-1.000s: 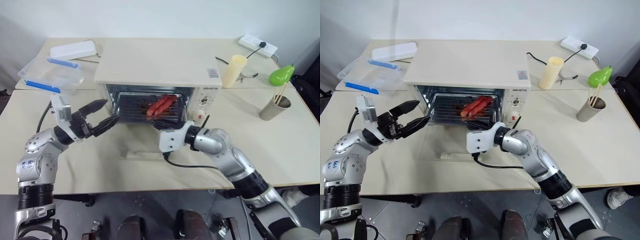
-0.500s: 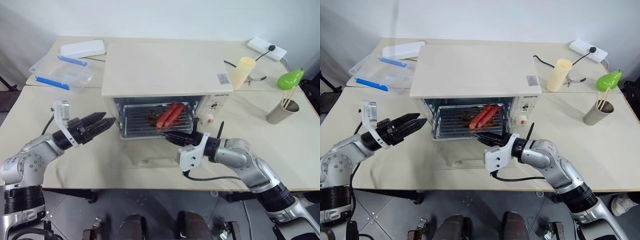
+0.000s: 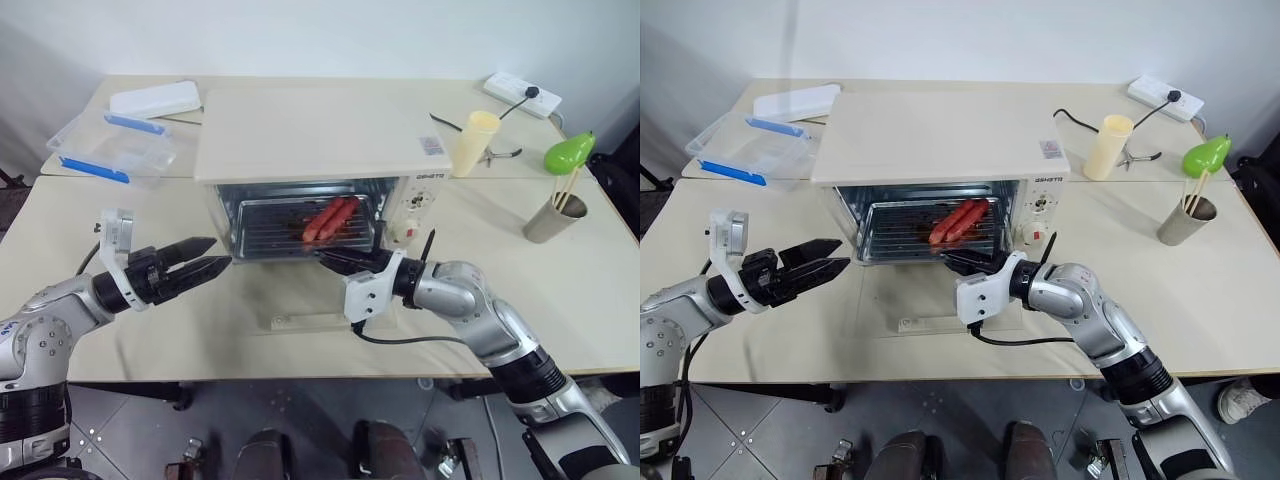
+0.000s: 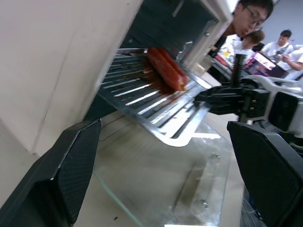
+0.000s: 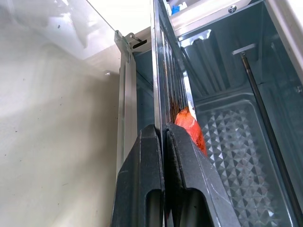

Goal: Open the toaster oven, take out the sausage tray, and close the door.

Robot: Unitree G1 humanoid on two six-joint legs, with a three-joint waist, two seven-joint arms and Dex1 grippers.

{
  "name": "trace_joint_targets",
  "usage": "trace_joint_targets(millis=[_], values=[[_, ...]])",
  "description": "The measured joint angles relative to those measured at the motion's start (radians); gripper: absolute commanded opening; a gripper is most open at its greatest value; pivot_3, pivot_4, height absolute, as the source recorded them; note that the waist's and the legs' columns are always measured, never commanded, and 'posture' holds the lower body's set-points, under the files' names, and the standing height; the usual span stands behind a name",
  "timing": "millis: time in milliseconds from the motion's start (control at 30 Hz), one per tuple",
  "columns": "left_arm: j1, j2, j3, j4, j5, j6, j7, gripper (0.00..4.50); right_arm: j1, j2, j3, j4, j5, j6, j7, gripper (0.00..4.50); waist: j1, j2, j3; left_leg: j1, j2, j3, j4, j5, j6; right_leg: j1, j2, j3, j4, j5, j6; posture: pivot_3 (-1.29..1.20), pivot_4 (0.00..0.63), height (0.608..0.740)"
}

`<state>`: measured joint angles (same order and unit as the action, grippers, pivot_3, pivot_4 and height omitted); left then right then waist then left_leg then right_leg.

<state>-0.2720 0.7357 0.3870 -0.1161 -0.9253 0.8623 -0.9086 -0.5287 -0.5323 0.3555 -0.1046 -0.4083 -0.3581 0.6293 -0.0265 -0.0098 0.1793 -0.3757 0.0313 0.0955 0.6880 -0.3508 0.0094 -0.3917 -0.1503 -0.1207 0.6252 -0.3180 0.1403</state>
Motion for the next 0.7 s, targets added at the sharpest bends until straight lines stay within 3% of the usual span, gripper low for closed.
trace_joint_targets(millis=[300, 700], values=[[-0.091, -0.083, -0.046, 0.019, 0.013, -0.029, 0.052, 4.50, 0.122, -0.087, -0.030, -0.102, 0.087, -0.065, 0.042, 0.06, 0.005, 0.000, 0.000, 0.000, -0.001, 0.000, 0.000, 0.000, 0.000, 0.000, 0.000, 0.000, 0.000, 0.000, 0.000, 0.00, 0.150, 0.740], [-0.113, -0.057, -0.057, 0.083, 0.016, 0.029, 0.059, 4.50, 0.232, -0.141, -0.075, -0.178, 0.145, -0.093, 0.070, 0.06, 0.008, 0.000, 0.000, 0.000, 0.000, 0.001, 0.004, 0.000, 0.000, 0.001, 0.000, 0.001, 0.000, 0.000, 0.000, 0.00, 0.150, 0.740]])
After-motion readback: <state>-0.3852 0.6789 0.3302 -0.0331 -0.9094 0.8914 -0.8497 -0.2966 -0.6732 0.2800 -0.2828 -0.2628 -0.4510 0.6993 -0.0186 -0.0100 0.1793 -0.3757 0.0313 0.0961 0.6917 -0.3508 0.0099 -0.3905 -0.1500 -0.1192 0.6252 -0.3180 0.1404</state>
